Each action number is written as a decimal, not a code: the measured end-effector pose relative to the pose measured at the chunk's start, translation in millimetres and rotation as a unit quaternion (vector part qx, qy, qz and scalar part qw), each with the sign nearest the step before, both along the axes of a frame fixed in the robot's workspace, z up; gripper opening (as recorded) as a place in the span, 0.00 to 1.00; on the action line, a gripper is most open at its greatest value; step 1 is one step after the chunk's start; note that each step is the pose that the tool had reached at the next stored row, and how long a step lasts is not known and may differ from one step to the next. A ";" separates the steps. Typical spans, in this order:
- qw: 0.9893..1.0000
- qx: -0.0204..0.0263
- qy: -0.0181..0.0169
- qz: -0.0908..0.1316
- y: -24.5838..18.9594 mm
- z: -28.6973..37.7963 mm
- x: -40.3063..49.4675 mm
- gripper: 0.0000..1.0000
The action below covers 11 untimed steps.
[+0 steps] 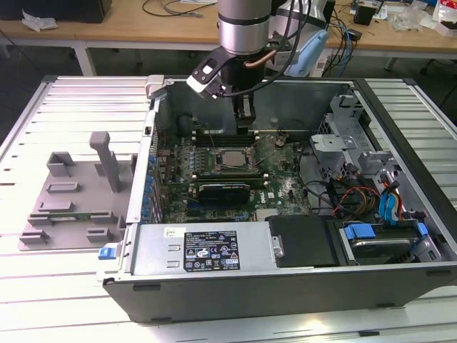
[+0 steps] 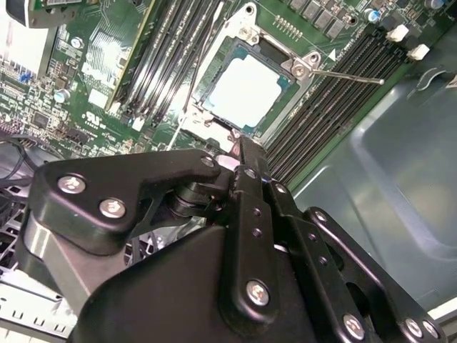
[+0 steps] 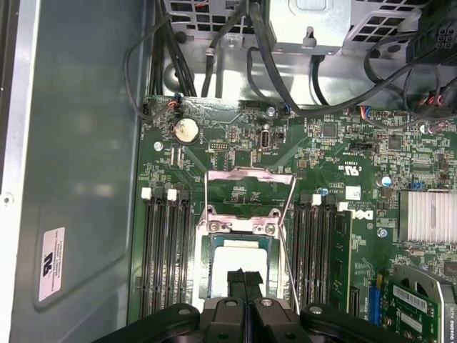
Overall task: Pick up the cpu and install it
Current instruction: 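Close the cpu cover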
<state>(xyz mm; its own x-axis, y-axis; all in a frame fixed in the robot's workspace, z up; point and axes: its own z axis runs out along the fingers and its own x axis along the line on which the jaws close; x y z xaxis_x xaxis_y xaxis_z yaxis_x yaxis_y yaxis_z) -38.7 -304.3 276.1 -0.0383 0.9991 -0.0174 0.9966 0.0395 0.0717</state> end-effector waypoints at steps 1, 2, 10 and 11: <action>1.000 0.000 0.000 0.000 0.0 0.0 0.5 0.11; 1.000 0.000 0.000 0.000 0.0 0.0 1.1 0.11; 1.000 0.000 0.000 0.000 0.0 0.0 4.0 0.11; 1.000 0.000 0.000 0.000 0.0 0.0 4.5 0.11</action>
<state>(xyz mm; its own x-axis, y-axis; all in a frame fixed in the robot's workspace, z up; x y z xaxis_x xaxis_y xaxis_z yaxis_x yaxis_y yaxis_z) -34.2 -304.3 276.2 -0.0383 0.9991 -0.0173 0.9966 0.0395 0.0716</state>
